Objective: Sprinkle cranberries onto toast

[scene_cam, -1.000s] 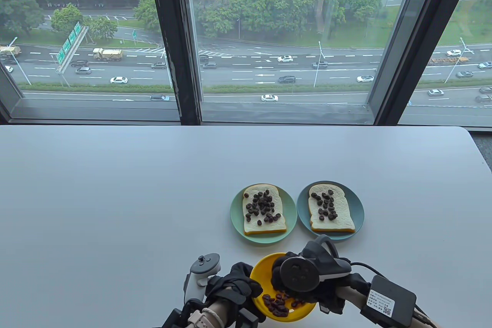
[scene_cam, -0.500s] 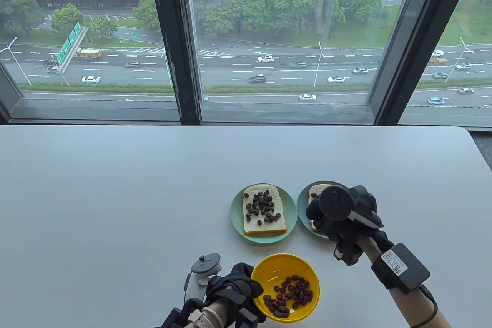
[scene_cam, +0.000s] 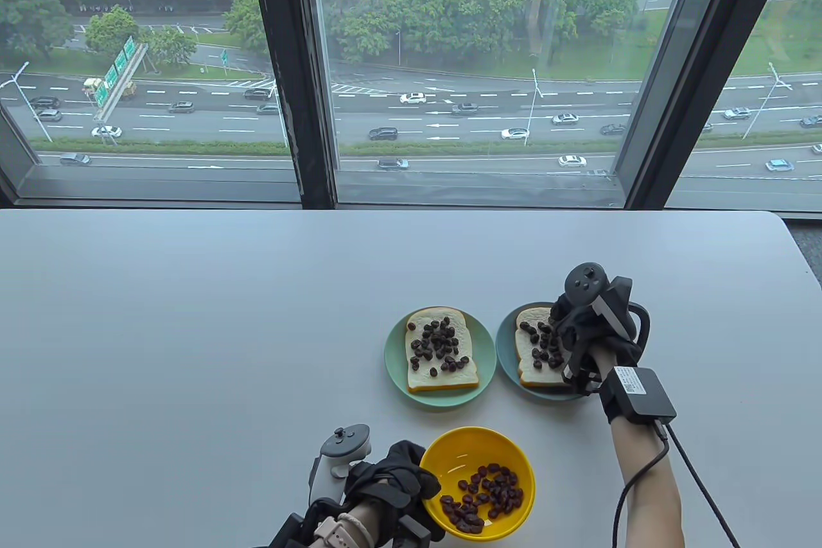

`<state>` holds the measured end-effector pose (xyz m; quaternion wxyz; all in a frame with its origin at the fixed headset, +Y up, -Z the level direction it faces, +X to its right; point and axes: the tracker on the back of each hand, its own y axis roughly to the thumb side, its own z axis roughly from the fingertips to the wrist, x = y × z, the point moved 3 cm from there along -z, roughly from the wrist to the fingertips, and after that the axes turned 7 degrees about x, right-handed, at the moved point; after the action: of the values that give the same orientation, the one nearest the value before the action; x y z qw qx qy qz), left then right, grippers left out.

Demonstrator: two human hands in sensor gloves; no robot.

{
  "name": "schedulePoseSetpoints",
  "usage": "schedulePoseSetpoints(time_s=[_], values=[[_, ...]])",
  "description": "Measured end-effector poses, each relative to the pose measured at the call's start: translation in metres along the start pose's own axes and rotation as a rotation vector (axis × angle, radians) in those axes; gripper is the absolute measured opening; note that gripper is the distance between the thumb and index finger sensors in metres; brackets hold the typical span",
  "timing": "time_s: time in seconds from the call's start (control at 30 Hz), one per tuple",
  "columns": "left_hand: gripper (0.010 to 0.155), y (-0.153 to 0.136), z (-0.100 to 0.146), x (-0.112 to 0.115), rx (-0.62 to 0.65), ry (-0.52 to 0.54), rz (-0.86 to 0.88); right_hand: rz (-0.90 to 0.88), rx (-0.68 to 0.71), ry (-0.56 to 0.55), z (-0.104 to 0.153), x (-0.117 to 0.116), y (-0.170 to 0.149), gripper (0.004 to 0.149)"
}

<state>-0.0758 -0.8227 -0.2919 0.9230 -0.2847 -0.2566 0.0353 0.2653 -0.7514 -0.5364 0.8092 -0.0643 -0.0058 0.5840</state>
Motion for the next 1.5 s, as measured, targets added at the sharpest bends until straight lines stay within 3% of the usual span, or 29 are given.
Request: schedulePoseSetpoints(time_s=[0.33, 0.57, 0.8, 0.97, 1.2, 1.33, 1.5], values=[[0.059, 0.000, 0.001, 0.001, -0.007, 0.002, -0.004, -0.077, 0.057, 0.044, 0.007, 0.001, -0.001, 0.039], [0.058, 0.000, 0.001, 0.001, -0.011, 0.003, -0.001, -0.072, 0.099, 0.017, 0.014, 0.010, 0.000, 0.042], [0.058, 0.001, 0.001, 0.001, -0.010, 0.013, 0.001, -0.063, 0.238, -0.029, 0.041, 0.028, 0.020, 0.045], [0.058, 0.003, 0.002, 0.001, 0.003, 0.025, -0.005, -0.049, 0.529, 0.050, 0.101, 0.029, 0.074, 0.053], [0.058, 0.008, 0.005, 0.004, 0.027, 0.027, -0.014, 0.007, 0.971, 0.332, 0.211, 0.001, 0.149, 0.066], [0.058, 0.012, 0.008, 0.005, 0.045, 0.028, -0.012, 0.177, 1.045, 0.434, 0.241, -0.023, 0.168, 0.069], [0.059, 0.017, 0.012, 0.006, 0.078, 0.035, -0.003, 0.454, 1.067, 0.447, 0.259, -0.048, 0.173, 0.077]])
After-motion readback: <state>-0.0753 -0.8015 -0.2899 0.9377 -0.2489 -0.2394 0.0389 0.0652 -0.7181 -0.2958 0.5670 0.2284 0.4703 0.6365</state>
